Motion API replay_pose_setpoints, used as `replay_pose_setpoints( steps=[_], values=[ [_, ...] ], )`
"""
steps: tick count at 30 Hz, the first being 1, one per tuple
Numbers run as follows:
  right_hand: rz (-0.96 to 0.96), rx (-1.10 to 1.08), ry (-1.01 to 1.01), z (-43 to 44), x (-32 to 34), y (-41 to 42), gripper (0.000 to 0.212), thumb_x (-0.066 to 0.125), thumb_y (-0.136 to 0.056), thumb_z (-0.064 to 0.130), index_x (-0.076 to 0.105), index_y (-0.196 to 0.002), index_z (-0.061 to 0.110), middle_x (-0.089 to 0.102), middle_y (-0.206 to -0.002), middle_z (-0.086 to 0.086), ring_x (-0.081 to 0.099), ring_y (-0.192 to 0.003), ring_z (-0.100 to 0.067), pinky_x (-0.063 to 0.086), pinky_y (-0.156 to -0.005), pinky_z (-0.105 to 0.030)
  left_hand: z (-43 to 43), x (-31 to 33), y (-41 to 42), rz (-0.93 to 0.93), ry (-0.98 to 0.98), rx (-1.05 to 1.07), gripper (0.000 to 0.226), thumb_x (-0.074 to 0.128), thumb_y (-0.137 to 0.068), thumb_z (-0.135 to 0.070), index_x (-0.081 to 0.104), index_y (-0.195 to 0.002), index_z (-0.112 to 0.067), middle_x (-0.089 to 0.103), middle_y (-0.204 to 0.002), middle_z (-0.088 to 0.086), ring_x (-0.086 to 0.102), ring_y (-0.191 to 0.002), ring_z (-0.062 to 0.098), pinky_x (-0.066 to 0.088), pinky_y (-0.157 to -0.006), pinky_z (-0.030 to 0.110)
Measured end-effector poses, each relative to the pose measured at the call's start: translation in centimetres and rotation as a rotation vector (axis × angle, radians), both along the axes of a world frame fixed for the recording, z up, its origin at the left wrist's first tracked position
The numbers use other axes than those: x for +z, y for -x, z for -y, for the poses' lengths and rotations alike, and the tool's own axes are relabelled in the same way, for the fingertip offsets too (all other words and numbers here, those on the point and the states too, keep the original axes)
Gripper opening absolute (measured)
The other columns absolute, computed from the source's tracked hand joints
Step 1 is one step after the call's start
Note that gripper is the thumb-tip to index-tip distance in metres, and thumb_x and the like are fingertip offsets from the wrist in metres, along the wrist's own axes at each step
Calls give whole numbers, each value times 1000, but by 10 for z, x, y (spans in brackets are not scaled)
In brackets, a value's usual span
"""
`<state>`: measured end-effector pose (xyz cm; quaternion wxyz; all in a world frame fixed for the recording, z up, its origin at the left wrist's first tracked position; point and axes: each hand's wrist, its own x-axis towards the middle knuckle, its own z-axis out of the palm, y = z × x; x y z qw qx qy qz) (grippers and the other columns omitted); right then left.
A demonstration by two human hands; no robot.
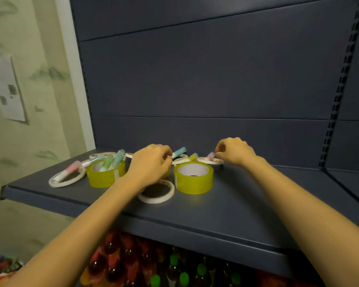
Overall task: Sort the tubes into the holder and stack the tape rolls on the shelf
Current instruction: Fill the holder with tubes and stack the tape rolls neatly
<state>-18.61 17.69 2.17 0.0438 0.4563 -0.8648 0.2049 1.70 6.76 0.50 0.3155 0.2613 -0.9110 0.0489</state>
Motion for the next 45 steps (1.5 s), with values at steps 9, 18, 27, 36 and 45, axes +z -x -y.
replay_pose_setpoints(
  steps=[9,18,27,36,45],
  values=[
    [111,-285,-6,73,-18,25,33,57,-90,36,64,-110,12,63,-112,-10,60,-102,-28,44,-70,-31,62,10,61,108,-49,-114,24,45,-92,-26,62,-107,-19,67,-108,3,60,-97,24,41,-69,31],
    [203,-405,-24,107,-39,38,62,60,-85,45,39,-133,10,54,-128,-11,54,-116,-30,45,-83,-36,86,7,90,170,-91,-63,26,43,-94,-31,62,-108,-19,68,-106,4,62,-94,24,48,-76,34],
    [226,-270,412,99,-31,39,47,52,-90,38,40,-131,18,61,-119,-11,57,-109,-33,46,-84,-40,93,1,128,230,-248,-39,25,51,-91,-32,64,-104,-16,67,-106,6,61,-96,26,44,-73,32],
    [210,-143,573,74,-13,33,52,52,-92,33,36,-140,22,64,-99,-1,59,-103,-25,47,-85,-39,93,-16,171,395,-286,59,34,55,-87,-43,57,-100,-12,63,-105,8,59,-95,27,43,-74,35],
    [211,-159,589,24,0,30,42,57,-86,23,47,-127,20,66,-91,-3,62,-90,-24,47,-82,-32,87,-2,155,212,-356,-60,37,41,-95,-31,60,-97,0,64,-103,20,59,-94,36,44,-73,37]
  ],
)
